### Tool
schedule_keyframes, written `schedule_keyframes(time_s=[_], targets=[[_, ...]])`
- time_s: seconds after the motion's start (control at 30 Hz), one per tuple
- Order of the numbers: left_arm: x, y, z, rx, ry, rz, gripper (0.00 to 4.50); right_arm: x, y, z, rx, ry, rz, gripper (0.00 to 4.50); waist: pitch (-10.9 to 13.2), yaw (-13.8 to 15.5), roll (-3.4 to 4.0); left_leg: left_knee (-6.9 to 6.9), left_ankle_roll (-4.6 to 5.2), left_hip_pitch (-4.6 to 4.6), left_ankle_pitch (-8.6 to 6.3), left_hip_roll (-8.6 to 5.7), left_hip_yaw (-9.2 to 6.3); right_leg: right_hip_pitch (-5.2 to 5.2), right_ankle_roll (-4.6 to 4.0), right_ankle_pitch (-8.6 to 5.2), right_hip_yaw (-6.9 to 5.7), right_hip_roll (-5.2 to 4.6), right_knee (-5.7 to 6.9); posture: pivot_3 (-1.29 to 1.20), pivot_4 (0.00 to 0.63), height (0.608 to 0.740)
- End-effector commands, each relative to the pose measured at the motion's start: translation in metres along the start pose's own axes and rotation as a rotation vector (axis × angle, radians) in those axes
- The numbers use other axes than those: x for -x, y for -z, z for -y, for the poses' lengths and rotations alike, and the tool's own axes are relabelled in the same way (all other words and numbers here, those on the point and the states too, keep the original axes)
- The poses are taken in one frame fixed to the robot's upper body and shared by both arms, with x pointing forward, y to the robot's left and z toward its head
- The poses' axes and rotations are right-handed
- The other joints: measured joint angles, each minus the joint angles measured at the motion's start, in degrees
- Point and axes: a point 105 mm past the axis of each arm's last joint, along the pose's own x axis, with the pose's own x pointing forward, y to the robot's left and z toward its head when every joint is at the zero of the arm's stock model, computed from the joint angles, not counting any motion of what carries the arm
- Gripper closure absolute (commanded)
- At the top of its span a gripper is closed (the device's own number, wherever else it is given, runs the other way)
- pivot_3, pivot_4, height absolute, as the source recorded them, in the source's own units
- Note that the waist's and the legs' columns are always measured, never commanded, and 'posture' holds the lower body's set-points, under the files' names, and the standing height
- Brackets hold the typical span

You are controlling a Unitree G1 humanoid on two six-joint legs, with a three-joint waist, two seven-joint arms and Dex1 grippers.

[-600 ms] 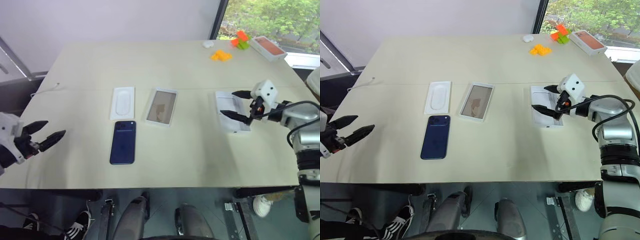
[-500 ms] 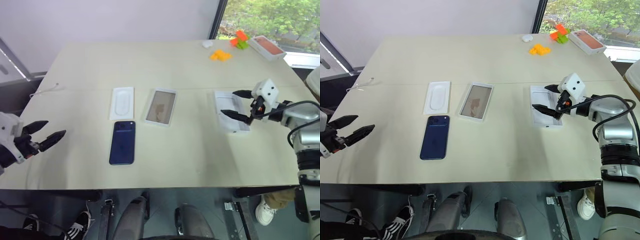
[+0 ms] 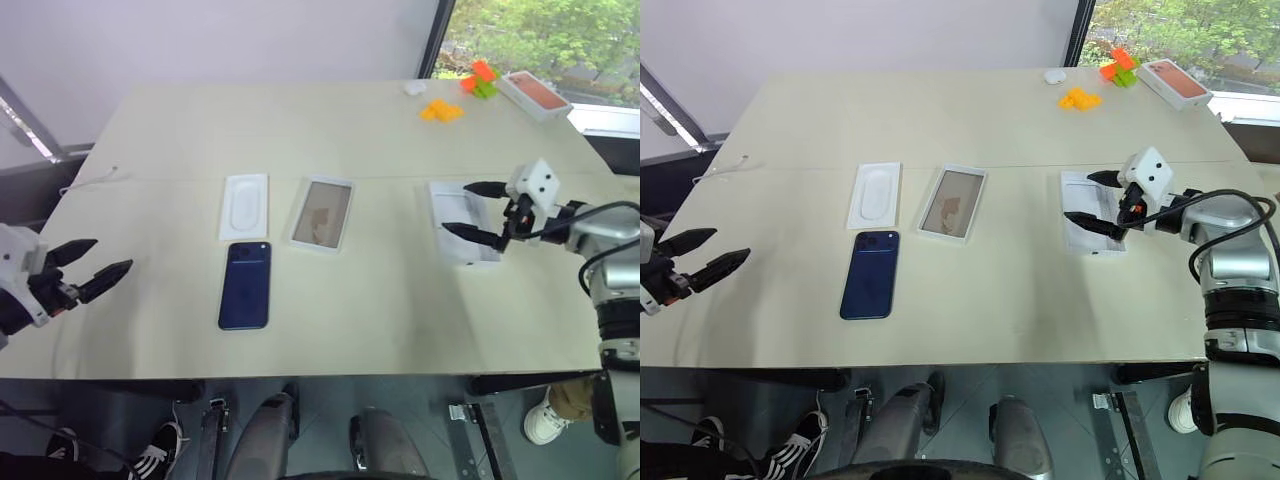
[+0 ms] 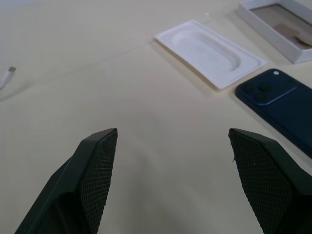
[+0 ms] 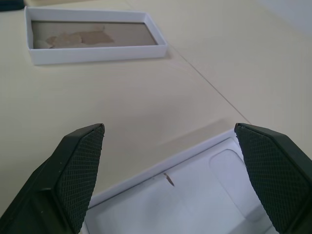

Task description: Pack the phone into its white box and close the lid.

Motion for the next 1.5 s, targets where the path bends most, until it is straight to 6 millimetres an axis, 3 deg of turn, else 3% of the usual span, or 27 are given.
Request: schedule_keyframes(time_s=[0.03,0.2,0.3,0.47,0.63,0.87,1.03,1.13,1.3,1.4,1.5], targets=[[0.005,-0.013,0.0,-0.093,0.005,0.044,0.65,0.024,-0.014,0.013,0.069,0.018,0.02,0.0,0.0,0.1,0.0,0.0,0.0,0.0,0.0,0.0,0.0,0.0,-0.03,-0.02,0.0,0.0,0.0,0.0,0.15,0.74],[0.003,-0.015,0.013,-0.117,0.094,0.079,0.65,0.043,0.001,0.01,0.109,-0.039,-0.061,0.0,0.0,-0.1,0.01,0.0,0.0,0.01,-0.01,0.0,0.03,0.02,-0.05,-0.03,0.0,-0.02,-0.03,0.0,0.15,0.74],[0.001,-0.012,0.024,-0.132,0.151,0.08,0.65,0.042,0.005,0.006,0.123,-0.047,-0.061,0.0,0.0,-0.3,0.02,0.0,0.01,0.01,-0.01,0.0,0.04,0.02,-0.05,-0.03,0.02,-0.03,-0.03,0.0,0.15,0.74],[-0.001,0.01,0.037,-0.17,0.189,0.037,0.65,0.036,0.015,-0.005,0.103,-0.07,-0.059,0.0,-0.1,-0.2,0.12,0.0,0.02,0.01,-0.02,0.0,0.06,0.02,-0.05,-0.03,0.04,-0.03,-0.02,0.0,0.15,0.74],[0.001,0.014,0.037,-0.17,0.188,0.028,0.65,0.038,0.018,-0.007,0.114,-0.065,-0.069,0.0,0.0,0.0,0.19,0.02,0.03,-0.01,-0.02,0.0,0.06,0.02,-0.05,-0.03,0.02,-0.04,-0.03,0.0,0.15,0.74],[-0.003,0.009,0.031,-0.178,0.154,0.052,0.65,0.028,0.006,-0.008,0.11,-0.066,-0.014,0.0,0.0,-0.1,0.19,0.05,0.03,0.0,-0.02,0.0,0.06,0.04,-0.09,-0.05,0.02,-0.06,-0.04,0.0,0.15,0.74],[-0.01,0.004,0.031,-0.167,0.13,0.08,0.65,0.008,-0.012,-0.011,0.069,-0.05,0.069,0.0,0.0,-0.2,0.19,0.03,0.03,-0.01,-0.02,0.0,0.06,0.02,-0.06,-0.03,0.02,-0.06,-0.03,0.0,0.15,0.74],[-0.023,0.002,0.023,-0.094,0.067,0.062,0.65,-0.025,-0.035,-0.012,0.063,0.04,0.154,0.0,-0.1,-0.3,0.18,0.03,0.03,0.01,-0.02,0.0,0.05,0.02,-0.03,-0.02,0.01,-0.05,-0.02,0.0,0.15,0.74],[-0.053,0.003,0.016,0.005,-0.02,0.028,0.65,-0.073,-0.057,-0.035,0.006,0.033,0.217,0.0,-0.1,0.1,0.16,0.06,0.01,0.02,0.01,-0.01,-0.01,-0.01,0.16,0.08,-0.03,0.0,0.1,0.0,0.15,0.74],[-0.069,-0.005,0.011,0.063,-0.082,0.049,0.65,-0.085,-0.072,-0.068,0.061,-0.1,0.269,0.0,-0.1,0.6,0.13,0.05,0.13,-0.13,0.07,-0.08,-0.01,-0.07,0.21,0.09,-0.08,-0.03,0.03,0.0,0.15,0.74],[-0.091,-0.007,0.007,0.158,-0.142,0.043,0.65,-0.095,-0.08,-0.07,0.076,-0.102,0.295,0.0,-0.1,0.5,0.11,0.1,0.15,-0.19,0.11,-0.08,-0.1,-0.07,0.25,0.11,-0.21,0.01,0.09,0.0,0.15,0.74]])
